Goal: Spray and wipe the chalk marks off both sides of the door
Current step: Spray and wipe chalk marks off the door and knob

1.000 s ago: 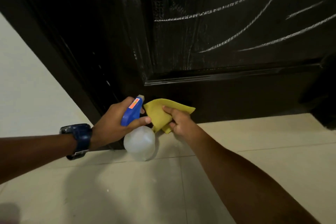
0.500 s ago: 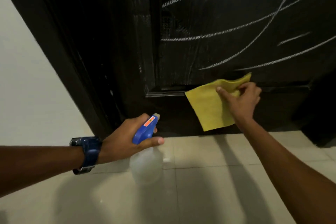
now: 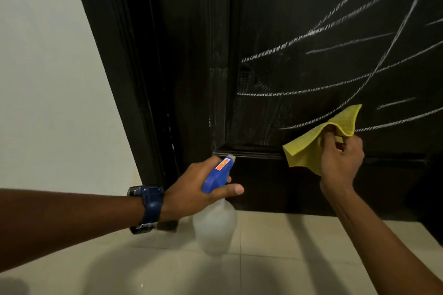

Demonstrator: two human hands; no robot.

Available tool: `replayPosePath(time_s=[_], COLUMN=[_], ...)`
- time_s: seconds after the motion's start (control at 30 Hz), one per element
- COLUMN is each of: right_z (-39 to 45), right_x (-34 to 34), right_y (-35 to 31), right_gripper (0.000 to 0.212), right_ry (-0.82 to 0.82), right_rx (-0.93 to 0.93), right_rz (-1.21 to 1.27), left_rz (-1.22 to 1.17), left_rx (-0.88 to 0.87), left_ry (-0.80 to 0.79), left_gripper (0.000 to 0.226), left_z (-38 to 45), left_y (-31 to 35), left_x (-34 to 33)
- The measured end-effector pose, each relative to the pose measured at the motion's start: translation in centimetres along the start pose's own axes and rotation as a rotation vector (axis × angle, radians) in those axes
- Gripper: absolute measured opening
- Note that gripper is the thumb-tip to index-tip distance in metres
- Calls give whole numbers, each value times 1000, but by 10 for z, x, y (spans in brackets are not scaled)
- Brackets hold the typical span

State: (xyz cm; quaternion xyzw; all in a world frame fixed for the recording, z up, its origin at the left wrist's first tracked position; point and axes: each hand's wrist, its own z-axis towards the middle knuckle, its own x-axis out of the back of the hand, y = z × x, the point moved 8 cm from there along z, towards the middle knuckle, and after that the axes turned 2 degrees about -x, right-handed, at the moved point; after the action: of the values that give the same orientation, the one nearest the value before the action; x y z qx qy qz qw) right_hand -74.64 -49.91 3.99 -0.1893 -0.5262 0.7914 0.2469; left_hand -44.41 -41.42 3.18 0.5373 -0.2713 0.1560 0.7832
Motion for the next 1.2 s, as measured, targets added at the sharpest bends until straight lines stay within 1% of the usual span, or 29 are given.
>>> replayPosePath(time_s=[0.1, 0.17, 0.23, 0.3, 0.4, 0.43, 0.47, 0.5, 0.53, 0.6, 0.67, 0.73, 0.8, 0.83, 0.9, 0.93, 0.97, 1.03, 1.13, 1.2], right_z=[1, -3, -5, -9, -11, -10, -10, -13, -18, -31, -41, -58, -86, -97, -101, -96, -90, -72, -33, -4], right_x=[1, 0, -2, -4, -13, -24, -40, -60, -84, -128, -152, -160, -170, -172, -174, -176, -178, -185, -202, -211], right_y=[-18, -31, -38, -45, -67, -76, -87, -99, -109, -109, -93, -65, -24, -6, 0, -12, -31, -81, -195, -277], right_gripper=[3, 12, 22, 26, 24, 33, 47, 61, 69, 78, 80, 78, 75, 74, 75, 75, 74, 68, 69, 73], right_ry=[19, 13, 6, -1, -22, -52, -94, -137, -180, -248, -271, -300, -448, -523, -572, -567, -545, -447, -247, -190], right_rx=[36, 85, 103, 118, 227, 275, 347, 460, 601, 880, 1072, 1229, 1429, 1509, 1590, 1609, 1626, 1637, 1541, 1441], right_rz=[76, 87, 109, 155, 227, 217, 155, 20, -175, -593, -859, -972, -1060, -1102, -1121, -1103, -1079, -1049, -981, -942], left_rz=[-5, -3, 4, 11, 35, 44, 50, 51, 48, 34, 33, 39, 21, 12, 9, 9, 5, 16, 45, 43], left_rx=[-28, -42, -71, -103, -104, -94, -85, -80, -78, -79, -68, -67, -89, -92, -96, -99, -116, -144, -123, -126], left_ry=[71, 127, 177, 206, 231, 239, 247, 258, 272, 299, 313, 317, 344, 355, 383, 399, 405, 415, 447, 471], left_gripper=[47, 46, 52, 56, 54, 53, 54, 55, 55, 52, 52, 53, 50, 53, 69, 71, 66, 51, 56, 57], left_z=[9, 14, 19, 25, 35, 37, 38, 39, 40, 40, 40, 41, 43, 44, 46, 48, 49, 51, 57, 64], left_y=[10, 15, 20, 25, 30, 32, 33, 34, 34, 32, 31, 33, 35, 37, 39, 41, 45, 50, 50, 49], left_x=[18, 31, 44, 55, 63, 64, 64, 65, 65, 65, 64, 62, 67, 70, 77, 78, 78, 78, 87, 94])
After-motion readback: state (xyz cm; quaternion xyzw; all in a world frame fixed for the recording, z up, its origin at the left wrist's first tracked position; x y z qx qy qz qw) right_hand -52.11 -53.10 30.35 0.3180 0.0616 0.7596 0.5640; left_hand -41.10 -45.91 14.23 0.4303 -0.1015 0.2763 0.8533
